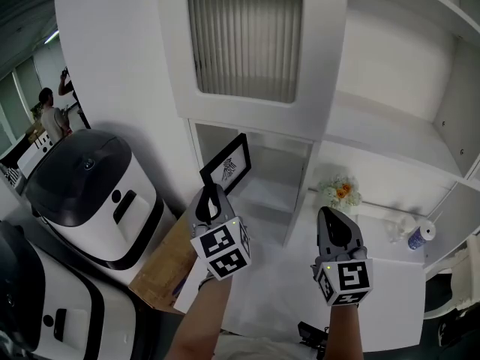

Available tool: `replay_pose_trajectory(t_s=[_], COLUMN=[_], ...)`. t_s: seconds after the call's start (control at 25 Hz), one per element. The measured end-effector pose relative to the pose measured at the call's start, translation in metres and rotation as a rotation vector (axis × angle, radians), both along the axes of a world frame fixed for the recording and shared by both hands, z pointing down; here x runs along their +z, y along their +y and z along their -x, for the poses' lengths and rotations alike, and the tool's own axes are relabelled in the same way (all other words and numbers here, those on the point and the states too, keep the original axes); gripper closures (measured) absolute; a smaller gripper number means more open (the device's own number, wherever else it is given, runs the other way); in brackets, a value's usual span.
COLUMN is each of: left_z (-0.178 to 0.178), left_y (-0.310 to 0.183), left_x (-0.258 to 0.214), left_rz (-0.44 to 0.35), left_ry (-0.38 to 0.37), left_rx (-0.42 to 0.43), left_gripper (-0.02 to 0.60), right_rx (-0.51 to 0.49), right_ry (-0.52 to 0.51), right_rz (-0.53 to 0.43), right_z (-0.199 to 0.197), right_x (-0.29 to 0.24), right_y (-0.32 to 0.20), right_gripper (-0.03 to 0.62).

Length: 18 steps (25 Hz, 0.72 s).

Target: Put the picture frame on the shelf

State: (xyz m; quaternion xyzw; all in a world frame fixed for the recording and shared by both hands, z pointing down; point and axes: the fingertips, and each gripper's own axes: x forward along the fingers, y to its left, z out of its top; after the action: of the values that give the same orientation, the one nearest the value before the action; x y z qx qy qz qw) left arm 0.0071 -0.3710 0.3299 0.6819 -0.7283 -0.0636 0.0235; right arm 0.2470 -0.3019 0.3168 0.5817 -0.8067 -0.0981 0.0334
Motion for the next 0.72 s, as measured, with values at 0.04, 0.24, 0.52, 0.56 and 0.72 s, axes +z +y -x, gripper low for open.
replay_pose_trajectory(t_s=[0.04,0.24,0.52,0.56,0.72], left_z=[0.001,0.003,0.009,0.01,0.014], left_y=[-0.004,-0.023,-0.048,-0.05,-0.06], left_x=[0.002,0.016,0.03,0.031,0.037], left_rz=[0.008,0.049,0.085,0.083,0.088], left_ry=[0.005,0.021,0.056,0.059,0.076], left_rx=[-0.007,-0.029,-0.094,-0.104,-0.14], left_gripper=[0.502,0.502,0.502,0.502,0.502], right_rx=[0.001,0.001,0.006,0.006,0.005], right_ry=[0.001,-0.002,-0.004,-0.003,-0.004], right_rz=[0.006,0.025,0.053,0.06,0.079], right_z=[0.0,-0.002,-0.002,-0.001,-0.001], right_x=[0.002,0.011,0.026,0.029,0.037], right_y=[-0.002,-0.012,-0.022,-0.023,-0.027], right_gripper=[0.585,0.585,0.585,0.585,0.585])
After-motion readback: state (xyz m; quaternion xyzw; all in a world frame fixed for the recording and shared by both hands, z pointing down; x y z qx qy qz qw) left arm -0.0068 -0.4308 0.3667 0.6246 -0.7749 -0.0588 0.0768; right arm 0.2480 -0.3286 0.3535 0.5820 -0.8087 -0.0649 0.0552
